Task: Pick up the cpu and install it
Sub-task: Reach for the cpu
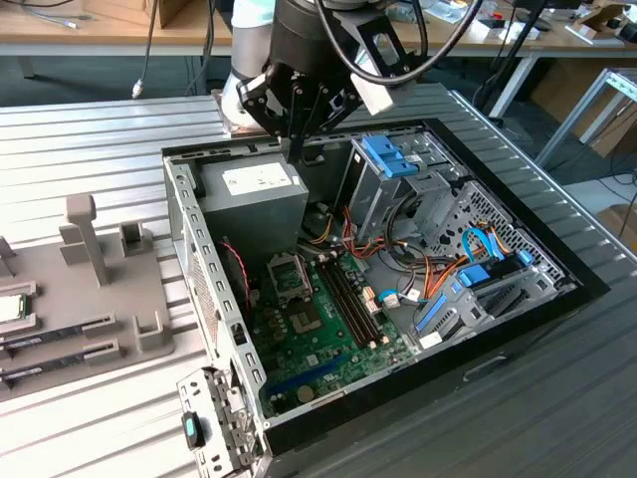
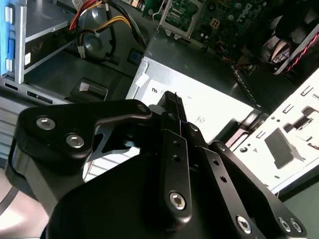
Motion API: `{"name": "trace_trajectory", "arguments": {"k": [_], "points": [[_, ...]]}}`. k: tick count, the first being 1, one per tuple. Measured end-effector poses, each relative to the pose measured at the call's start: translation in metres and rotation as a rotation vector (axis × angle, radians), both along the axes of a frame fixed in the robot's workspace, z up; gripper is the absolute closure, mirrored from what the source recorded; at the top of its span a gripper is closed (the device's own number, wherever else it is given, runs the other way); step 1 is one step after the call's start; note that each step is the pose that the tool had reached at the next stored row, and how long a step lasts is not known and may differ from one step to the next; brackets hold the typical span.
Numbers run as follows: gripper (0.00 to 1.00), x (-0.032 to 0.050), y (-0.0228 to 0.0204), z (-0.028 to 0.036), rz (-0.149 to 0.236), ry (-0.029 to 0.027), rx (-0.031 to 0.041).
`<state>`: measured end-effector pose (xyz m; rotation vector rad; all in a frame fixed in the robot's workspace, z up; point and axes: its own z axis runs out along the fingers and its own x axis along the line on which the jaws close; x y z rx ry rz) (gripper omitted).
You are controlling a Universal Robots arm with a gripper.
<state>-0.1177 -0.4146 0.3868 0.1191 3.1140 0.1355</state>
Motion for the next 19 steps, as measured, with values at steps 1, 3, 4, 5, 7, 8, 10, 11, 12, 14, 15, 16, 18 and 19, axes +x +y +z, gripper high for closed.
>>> {"name": "trace_trajectory", "arguments": {"k": [1, 3, 4, 5, 7, 8, 10, 11, 12, 14, 15, 16, 18, 19], "points": [[0.89, 0.0013, -0.0003, -0.0008, 0.0, 0.0005, -0.0014], [0.89, 0.0092, -0.0065, -0.0065, 0.0, 0.005, -0.0077], [0.89, 0.0115, -0.0093, -0.0081, 0.0, 0.0058, -0.0106], [0.89, 0.0127, -0.0103, -0.0087, 0.0, 0.0061, -0.0129], [0.89, 0.0159, -0.0115, -0.0093, 0.0, 0.0071, -0.026], [0.89, 0.017, -0.0117, -0.0095, 0.0, 0.0073, -0.0344], [0.89, 0.0195, -0.012, -0.0099, 0.0, 0.0076, -0.0671], [0.89, 0.0216, -0.0123, -0.0131, 0.0, 0.0079, -0.0695], [0.89, 0.0235, -0.0131, -0.016, 0.0, 0.0084, -0.0697], [0.89, 0.0254, -0.0144, -0.0196, 0.0, 0.0091, -0.0697], [0.89, 0.0267, -0.0159, -0.0225, 0.0, 0.0098, -0.0696], [0.89, 0.0275, -0.0172, -0.0242, 0.0, 0.0103, -0.0696], [0.89, 0.0289, -0.0205, -0.0276, 0.0, 0.0114, -0.0698], [0.89, 0.0294, -0.0243, -0.0307, 0.0, 0.0119, -0.0697]]}}
